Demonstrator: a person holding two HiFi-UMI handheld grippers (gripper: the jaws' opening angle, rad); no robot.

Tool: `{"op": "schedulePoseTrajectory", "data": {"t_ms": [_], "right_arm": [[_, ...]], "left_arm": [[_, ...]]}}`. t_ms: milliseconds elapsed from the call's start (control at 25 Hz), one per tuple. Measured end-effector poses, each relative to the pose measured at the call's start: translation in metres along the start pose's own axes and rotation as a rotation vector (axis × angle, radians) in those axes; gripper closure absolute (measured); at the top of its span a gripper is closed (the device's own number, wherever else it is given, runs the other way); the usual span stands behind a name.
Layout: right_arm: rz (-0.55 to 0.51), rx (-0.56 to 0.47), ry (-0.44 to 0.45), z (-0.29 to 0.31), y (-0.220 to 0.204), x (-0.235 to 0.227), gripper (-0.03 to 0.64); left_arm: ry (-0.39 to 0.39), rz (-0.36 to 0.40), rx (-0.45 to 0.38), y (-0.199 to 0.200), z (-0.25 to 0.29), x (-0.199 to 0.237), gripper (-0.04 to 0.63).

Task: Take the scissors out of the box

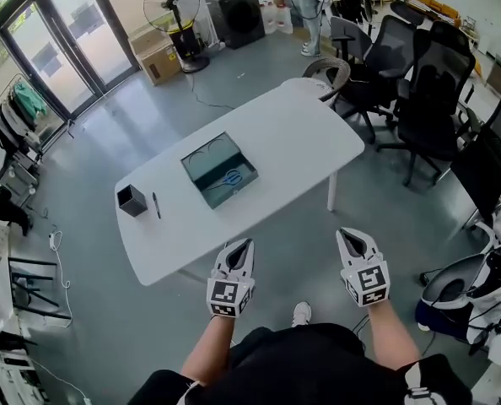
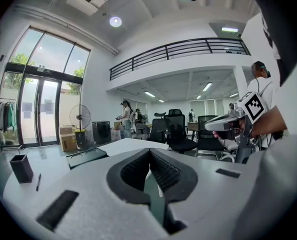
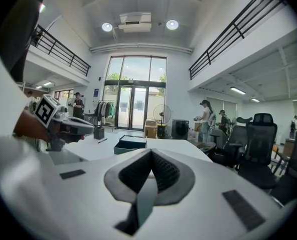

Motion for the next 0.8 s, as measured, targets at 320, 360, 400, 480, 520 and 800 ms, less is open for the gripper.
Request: {"op": "schedulePoseTrajectory", "data": {"t_ms": [320, 360, 400, 480, 520, 800], "right_arm": [[-0.083, 0.022, 0.093, 0.044, 0.009, 0.000, 0.611], [-0.088, 0.018, 0.093, 0.050, 0.011, 0.000, 0.611], [-0.092, 0.015, 0.094, 0.055, 0.012, 0.000, 0.611], [-0.095, 0.011, 0.103, 0.070, 0.018, 0.003, 0.611], [-0.098, 0.012, 0.109, 0.079, 0.021, 0.005, 0.611], [-0.181, -0.009, 0.170, 0.160, 0.060, 0.031, 0.611]], "left_arm": [[0.059, -0.044, 0.026, -0.009, 0.011, 0.024, 0.586], [0.058, -0.061, 0.027, -0.011, 0.013, 0.027, 0.586], [0.058, -0.078, 0.028, -0.013, 0.015, 0.032, 0.586], [0.064, -0.095, 0.031, -0.015, 0.019, 0.044, 0.586], [0.069, -0.095, 0.034, -0.016, 0.022, 0.052, 0.586], [0.119, -0.123, 0.027, -0.017, 0.039, 0.126, 0.586]]}}
Point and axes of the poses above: the fingertips, and each gripper's own axes: z forward along the fingers, x to its left, y out of its top, the point moved 2 cm from there along -z, backward along the fingers, and after that the axes turned 7 degrees about x, right-handed, at the moved point
